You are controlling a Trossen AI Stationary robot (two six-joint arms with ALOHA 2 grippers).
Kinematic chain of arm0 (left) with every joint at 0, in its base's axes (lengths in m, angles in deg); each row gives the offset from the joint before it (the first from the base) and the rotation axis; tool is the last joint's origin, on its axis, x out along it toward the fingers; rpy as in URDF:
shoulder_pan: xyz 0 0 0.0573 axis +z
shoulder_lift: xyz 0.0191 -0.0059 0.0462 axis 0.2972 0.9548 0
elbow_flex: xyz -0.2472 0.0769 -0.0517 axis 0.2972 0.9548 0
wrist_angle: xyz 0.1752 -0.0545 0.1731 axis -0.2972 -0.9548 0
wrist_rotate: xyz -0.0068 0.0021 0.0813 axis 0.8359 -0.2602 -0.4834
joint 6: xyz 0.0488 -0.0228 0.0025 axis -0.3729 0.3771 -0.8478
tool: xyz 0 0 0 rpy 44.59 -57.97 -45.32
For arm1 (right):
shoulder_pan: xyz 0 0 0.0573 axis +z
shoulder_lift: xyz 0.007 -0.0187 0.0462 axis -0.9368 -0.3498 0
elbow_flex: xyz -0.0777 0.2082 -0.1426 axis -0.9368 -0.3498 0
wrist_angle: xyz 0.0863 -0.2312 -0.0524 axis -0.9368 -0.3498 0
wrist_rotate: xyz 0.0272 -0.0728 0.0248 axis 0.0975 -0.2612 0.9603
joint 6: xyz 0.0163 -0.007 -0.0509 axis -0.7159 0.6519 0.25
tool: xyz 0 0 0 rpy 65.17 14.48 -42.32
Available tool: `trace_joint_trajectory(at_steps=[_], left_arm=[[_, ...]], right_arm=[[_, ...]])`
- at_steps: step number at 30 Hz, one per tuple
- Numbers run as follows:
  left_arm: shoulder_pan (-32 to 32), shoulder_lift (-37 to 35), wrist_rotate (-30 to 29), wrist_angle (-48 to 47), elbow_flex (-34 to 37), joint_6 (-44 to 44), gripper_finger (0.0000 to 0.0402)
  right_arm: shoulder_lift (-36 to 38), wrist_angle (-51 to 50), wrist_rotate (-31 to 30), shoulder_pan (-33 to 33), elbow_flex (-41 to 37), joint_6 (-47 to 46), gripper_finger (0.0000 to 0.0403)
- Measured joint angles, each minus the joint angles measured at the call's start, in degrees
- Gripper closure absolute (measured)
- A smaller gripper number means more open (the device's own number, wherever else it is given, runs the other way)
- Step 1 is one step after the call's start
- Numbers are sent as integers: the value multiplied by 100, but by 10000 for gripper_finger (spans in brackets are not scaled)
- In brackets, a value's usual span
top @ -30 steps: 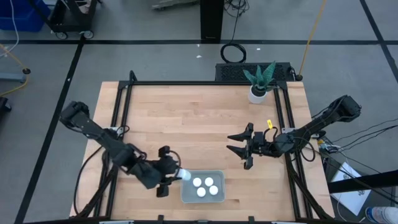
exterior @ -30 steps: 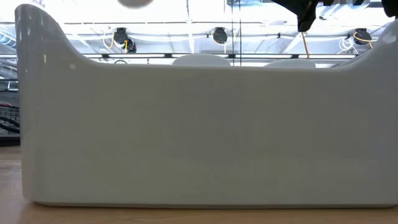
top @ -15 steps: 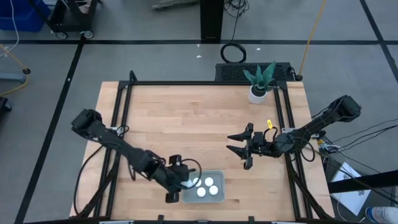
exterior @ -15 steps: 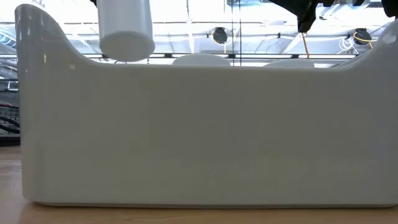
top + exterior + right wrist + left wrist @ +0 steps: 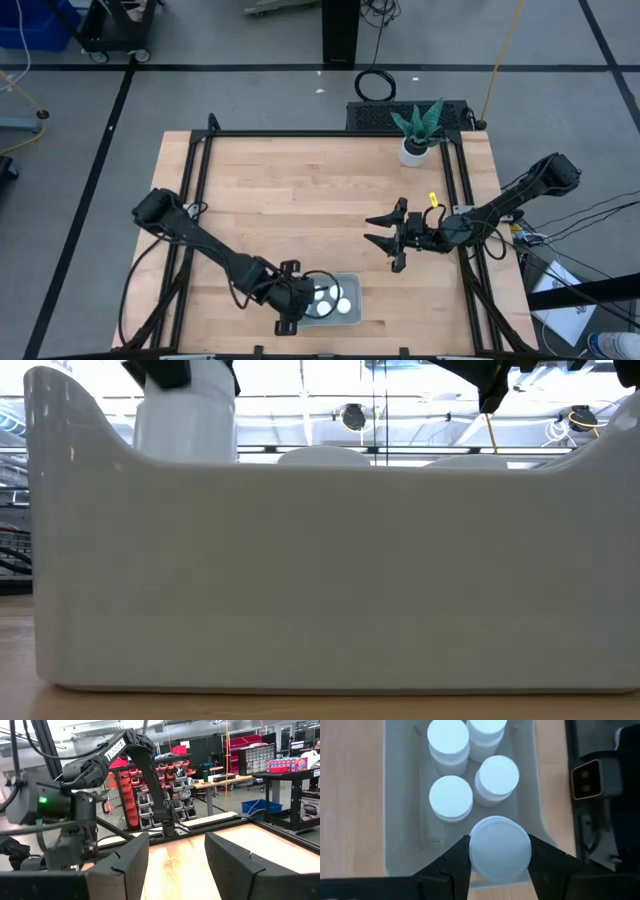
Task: Pick and place pill bottles into a basket
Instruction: Put the white pill bottle into the gray bin
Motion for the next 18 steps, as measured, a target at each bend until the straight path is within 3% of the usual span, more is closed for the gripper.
trace_joint_trajectory(at_steps=[18], left_arm=[[-174,606,-419,287,0,-15,236]], right_arm=[[0,-5,-2,0,0,-20,216]])
